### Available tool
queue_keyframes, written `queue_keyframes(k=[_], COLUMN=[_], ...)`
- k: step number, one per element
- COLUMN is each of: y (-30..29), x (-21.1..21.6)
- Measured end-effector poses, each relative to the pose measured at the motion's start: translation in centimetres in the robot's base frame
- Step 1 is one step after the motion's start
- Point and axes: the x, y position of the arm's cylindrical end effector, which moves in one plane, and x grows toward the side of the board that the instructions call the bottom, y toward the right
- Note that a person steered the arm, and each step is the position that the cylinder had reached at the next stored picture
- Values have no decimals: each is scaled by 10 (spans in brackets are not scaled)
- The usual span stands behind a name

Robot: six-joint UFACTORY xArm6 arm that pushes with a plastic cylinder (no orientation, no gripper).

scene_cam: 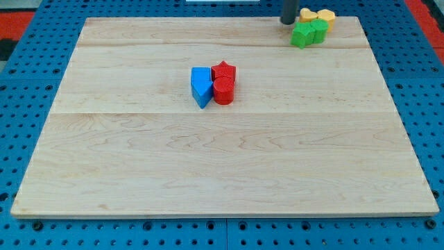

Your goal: Push the yellow hexagon along with the yellow heart slightly left

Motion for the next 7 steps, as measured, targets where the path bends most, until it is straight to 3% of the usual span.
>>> queue_keyframes(k=[2,5,7], y=[-77,-65,-23], x=[22,-4,-5])
